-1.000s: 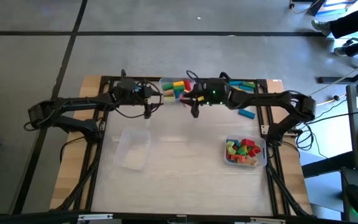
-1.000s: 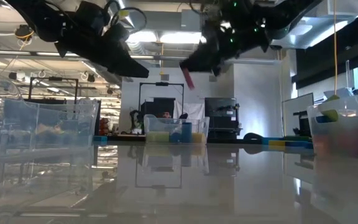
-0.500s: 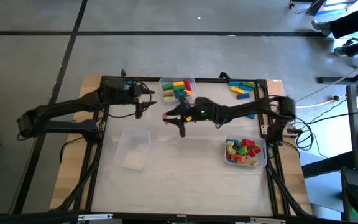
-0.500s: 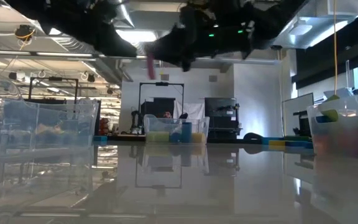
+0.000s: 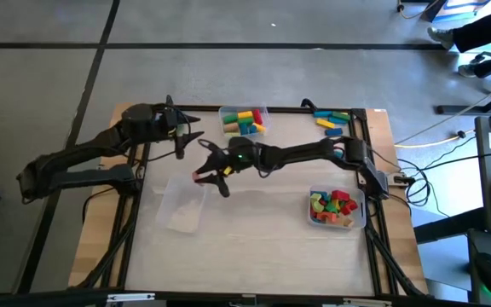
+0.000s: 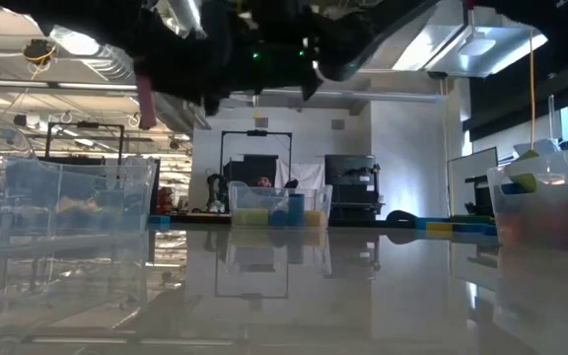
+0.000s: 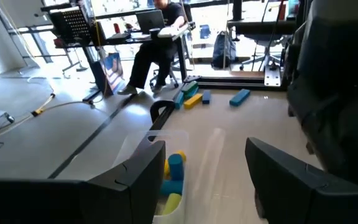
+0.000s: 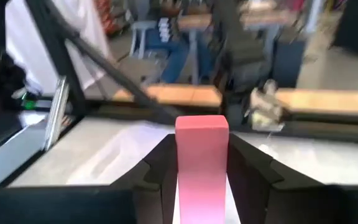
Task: Sort blocks by size
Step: Put the pink rectangular block into the bottom left transparent bin, then put the blue rectangular block into the bottom left transparent bin
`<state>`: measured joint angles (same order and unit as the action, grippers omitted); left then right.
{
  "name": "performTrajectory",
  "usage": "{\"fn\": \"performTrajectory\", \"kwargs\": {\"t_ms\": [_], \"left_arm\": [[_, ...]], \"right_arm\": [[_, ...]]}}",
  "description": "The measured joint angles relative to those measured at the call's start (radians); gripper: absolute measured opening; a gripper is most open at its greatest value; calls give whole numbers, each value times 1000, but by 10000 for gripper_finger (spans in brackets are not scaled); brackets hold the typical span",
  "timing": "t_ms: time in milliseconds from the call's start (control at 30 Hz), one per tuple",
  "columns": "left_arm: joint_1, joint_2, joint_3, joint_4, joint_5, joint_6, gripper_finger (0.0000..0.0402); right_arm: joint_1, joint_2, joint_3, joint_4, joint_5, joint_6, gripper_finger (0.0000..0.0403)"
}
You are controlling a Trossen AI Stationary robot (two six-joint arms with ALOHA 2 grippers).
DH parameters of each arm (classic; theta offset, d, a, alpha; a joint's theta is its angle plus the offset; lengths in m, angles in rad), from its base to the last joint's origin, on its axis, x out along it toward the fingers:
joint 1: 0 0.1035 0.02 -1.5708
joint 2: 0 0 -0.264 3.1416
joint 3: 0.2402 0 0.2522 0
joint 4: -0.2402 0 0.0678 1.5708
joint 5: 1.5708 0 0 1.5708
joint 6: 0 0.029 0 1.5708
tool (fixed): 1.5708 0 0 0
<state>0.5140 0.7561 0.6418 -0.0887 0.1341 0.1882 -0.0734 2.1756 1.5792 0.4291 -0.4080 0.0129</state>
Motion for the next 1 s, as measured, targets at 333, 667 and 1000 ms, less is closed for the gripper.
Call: {"fn": "performTrajectory", "kwargs": {"t_ms": [333,667,1000], "left_arm": [[1,-3,0,3,-7,0,218],[1,-2,0,3,-8,1,218],[-3,1,0,-1,-8,-3,218]], "right_arm": [[-6,71,144,-149,-68,-45,116],[-5,70,147,-150,16,-47,217],[-5,-53,146,-378,58,-101,240]]}}
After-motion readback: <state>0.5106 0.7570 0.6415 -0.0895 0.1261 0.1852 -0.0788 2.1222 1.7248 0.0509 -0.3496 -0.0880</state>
